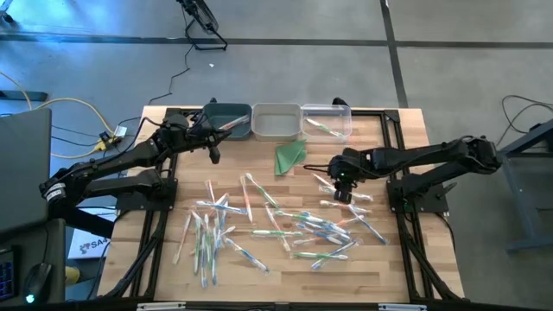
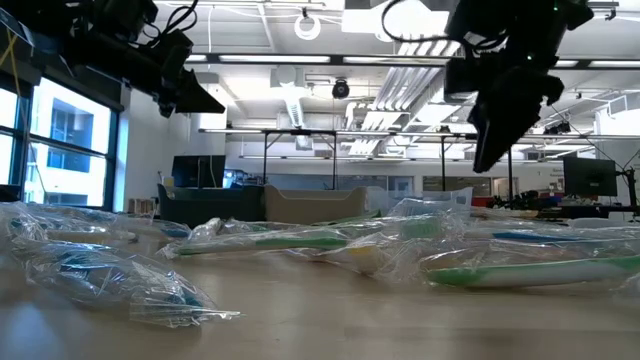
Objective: Pick & Place Toothbrushes
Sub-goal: Put the green toothbrush into the transparent bin
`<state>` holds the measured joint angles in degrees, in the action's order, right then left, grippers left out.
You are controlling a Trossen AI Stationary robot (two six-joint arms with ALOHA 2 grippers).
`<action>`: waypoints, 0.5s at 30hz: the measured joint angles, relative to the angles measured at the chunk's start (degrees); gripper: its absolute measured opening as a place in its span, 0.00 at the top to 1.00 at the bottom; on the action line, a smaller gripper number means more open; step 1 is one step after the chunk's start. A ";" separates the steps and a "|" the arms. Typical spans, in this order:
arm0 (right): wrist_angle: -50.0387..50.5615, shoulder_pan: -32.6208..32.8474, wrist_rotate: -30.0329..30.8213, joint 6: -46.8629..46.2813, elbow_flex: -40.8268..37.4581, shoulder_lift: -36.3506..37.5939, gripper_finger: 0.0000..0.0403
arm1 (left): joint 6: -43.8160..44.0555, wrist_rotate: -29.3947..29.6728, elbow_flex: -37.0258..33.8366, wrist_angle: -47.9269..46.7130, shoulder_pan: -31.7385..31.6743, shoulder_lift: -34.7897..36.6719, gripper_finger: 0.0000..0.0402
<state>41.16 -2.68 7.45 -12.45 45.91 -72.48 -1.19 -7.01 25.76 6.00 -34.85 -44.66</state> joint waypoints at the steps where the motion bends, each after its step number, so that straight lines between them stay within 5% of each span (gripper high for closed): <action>1: 0.40 0.00 -0.10 -0.01 0.00 -0.59 0.61 | 0.00 0.00 0.00 0.00 0.00 0.00 1.00; 15: 5.88 0.00 -2.11 0.22 0.00 -11.19 0.61 | 0.00 0.00 0.00 -0.11 0.00 0.00 1.00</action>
<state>47.04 -2.68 5.34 -12.24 45.91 -83.67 -1.19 -7.01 25.76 5.89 -34.85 -44.66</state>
